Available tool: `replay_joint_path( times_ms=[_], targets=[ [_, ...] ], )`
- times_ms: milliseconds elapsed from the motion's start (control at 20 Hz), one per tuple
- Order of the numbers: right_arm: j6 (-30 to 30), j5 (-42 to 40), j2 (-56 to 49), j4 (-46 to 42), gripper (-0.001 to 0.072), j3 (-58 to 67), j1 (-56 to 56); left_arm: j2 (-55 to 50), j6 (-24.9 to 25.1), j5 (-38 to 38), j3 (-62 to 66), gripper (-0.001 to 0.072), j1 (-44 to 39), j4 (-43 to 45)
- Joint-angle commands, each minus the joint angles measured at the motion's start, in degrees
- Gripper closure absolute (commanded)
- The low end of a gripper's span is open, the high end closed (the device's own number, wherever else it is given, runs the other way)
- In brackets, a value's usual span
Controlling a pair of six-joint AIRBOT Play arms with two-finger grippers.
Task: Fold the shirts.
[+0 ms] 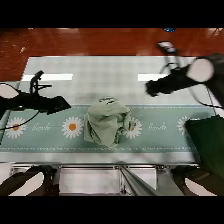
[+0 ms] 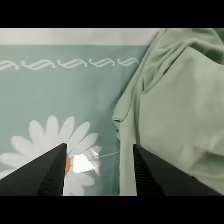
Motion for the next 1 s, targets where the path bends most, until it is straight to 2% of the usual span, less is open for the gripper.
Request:
replay_joint_path(
  times_ms=[0,100,200,450,550,600,650,800,950],
  targets=[
    [1.90,0.52,12.48,-2.10,0.0303,-10.69,-15.10,-10.75,4.94,-0.13,0.24,0.0206,-0.17,-10.08],
    [0.48,-0.37,18.67,2.80,0.0303,-20.83,-18.49,-15.06,7.87,0.04,0.26,0.0251,-1.42,-15.96],
    [0.17,-1.51,23.30,7.45,0.0303,-29.53,-18.51,-18.64,8.48,0.09,0.94,0.0302,-4.22,-17.00],
    [-0.87,-4.66,27.91,17.77,0.0303,-40.61,-18.53,-24.33,8.17,-0.61,4.31,0.0322,-11.19,-16.20],
    [-1.31,-4.59,27.87,18.95,0.0303,-42.10,-18.53,-25.33,8.17,-1.22,5.92,0.0476,-12.44,-15.65],
    [-1.60,-4.63,27.87,19.67,0.0303,-42.71,-18.53,-25.38,8.24,-1.68,6.71,0.0617,-12.50,-14.80],
    [-1.70,-4.70,27.87,20.85,0.0303,-43.47,-18.53,-25.35,8.20,-2.56,7.76,0.0677,-12.44,-13.73],
    [-3.32,-4.87,27.85,28.74,0.0303,-47.82,-18.40,-25.27,6.14,-4.24,11.34,0.0688,-12.44,-9.07],
    [-1.68,-10.23,26.77,34.23,0.0303,-51.69,-10.51,-25.27,5.99,-4.46,13.33,0.0688,-12.44,-8.55]
  ],
)
